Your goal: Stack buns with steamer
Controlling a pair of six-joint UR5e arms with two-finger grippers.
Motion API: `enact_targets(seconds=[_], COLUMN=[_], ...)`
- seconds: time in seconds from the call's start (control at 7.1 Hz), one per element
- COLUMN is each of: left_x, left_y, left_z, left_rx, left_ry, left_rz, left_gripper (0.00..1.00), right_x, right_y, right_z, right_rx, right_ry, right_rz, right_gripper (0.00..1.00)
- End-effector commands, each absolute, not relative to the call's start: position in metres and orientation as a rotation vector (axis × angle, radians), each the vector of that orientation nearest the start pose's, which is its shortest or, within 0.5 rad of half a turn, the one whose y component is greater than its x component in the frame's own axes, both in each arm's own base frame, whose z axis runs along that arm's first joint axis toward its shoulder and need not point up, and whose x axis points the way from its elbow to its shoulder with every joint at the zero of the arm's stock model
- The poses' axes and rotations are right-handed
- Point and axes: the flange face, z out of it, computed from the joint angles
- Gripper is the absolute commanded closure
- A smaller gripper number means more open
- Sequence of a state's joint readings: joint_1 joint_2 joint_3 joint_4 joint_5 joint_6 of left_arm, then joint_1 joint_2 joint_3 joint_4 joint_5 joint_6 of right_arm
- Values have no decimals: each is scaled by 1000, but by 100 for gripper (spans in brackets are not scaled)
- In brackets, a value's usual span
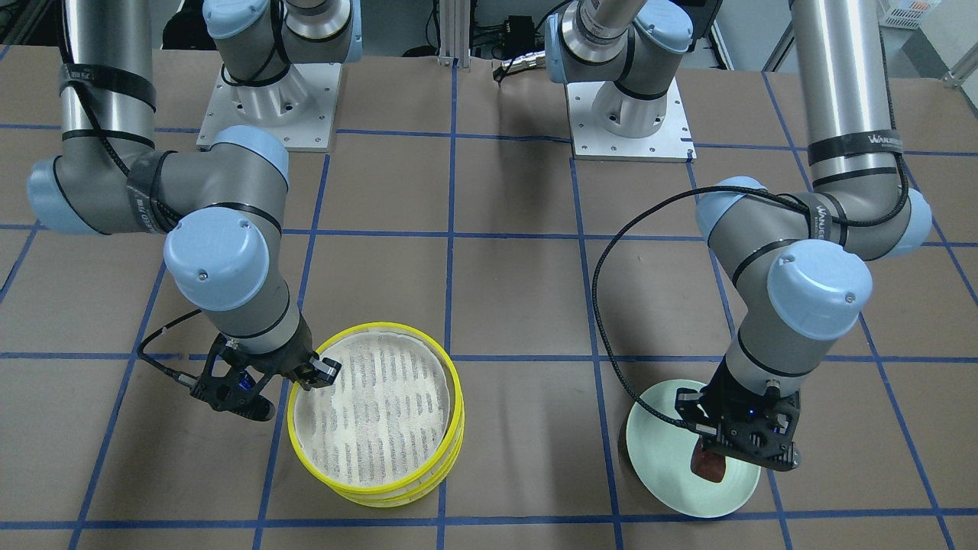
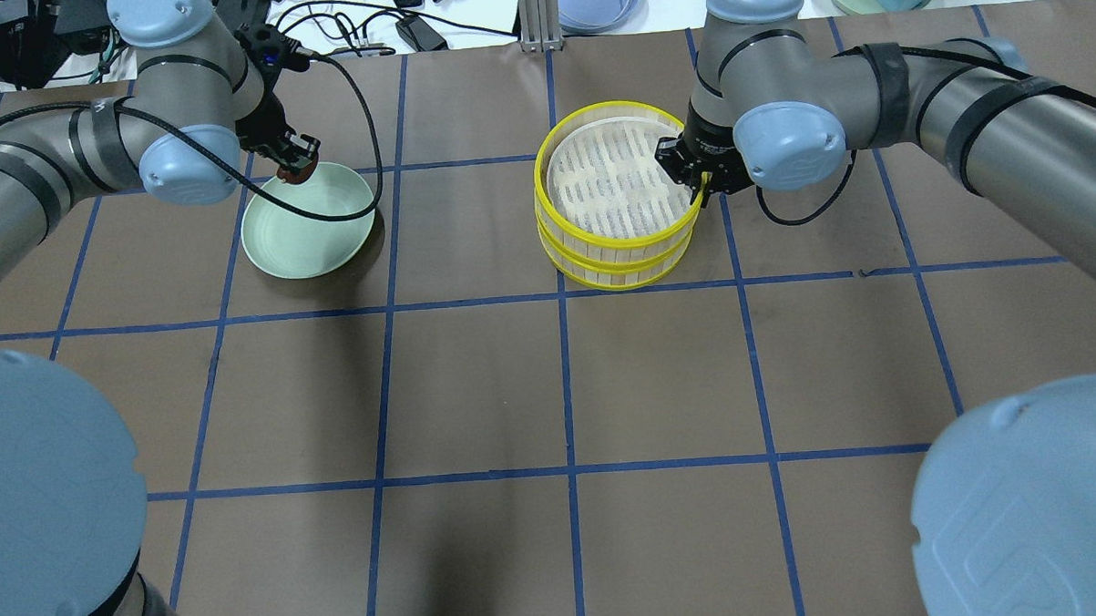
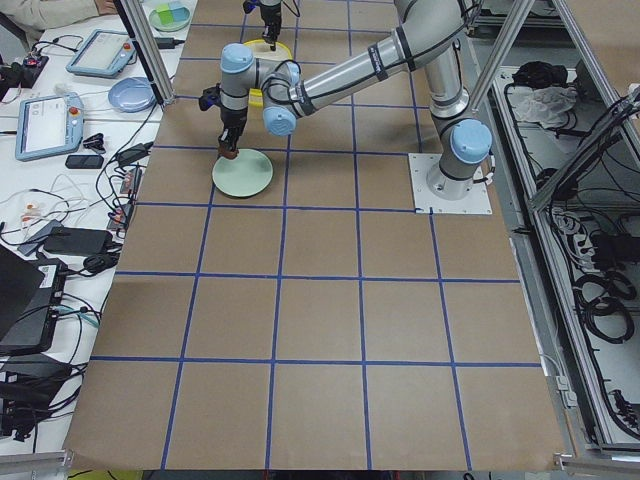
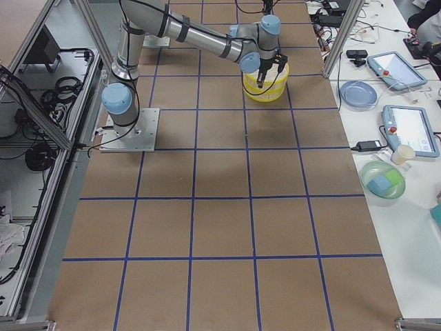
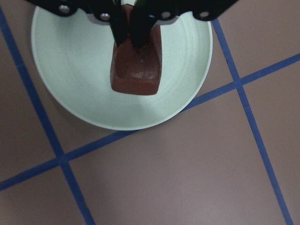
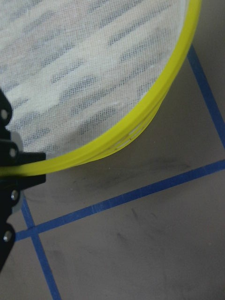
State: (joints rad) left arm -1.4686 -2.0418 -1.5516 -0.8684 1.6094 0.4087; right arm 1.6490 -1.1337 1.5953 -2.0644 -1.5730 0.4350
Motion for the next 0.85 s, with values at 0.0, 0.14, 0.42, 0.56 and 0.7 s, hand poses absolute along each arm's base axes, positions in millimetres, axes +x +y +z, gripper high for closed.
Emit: enact_targets(seconds=[0.0,0.14,0.42,0.56,0.7], left_x=[-121,-162,-201,-220,-236], left_y=[-663,-651,-637,-629,-623], left_z=[328,340,350,359,361], left_rx=[227,118,-32,-149,-187], left_ry=[3049,3081,3122,3196,3209], left_rz=[-450,-486,-509,-522,-522], left_gripper=[100,100,100,100,100], right_x=[183,187,198,197,196], right_y=[-621,-621,-618,-618,-619], right_z=[278,279,277,277,280], right_rx=[592,590,574,560,533], right_ry=[3078,3076,3081,3094,3097], right_rz=[-55,-66,-64,-69,-86], right_gripper=[89,88,82,76,78])
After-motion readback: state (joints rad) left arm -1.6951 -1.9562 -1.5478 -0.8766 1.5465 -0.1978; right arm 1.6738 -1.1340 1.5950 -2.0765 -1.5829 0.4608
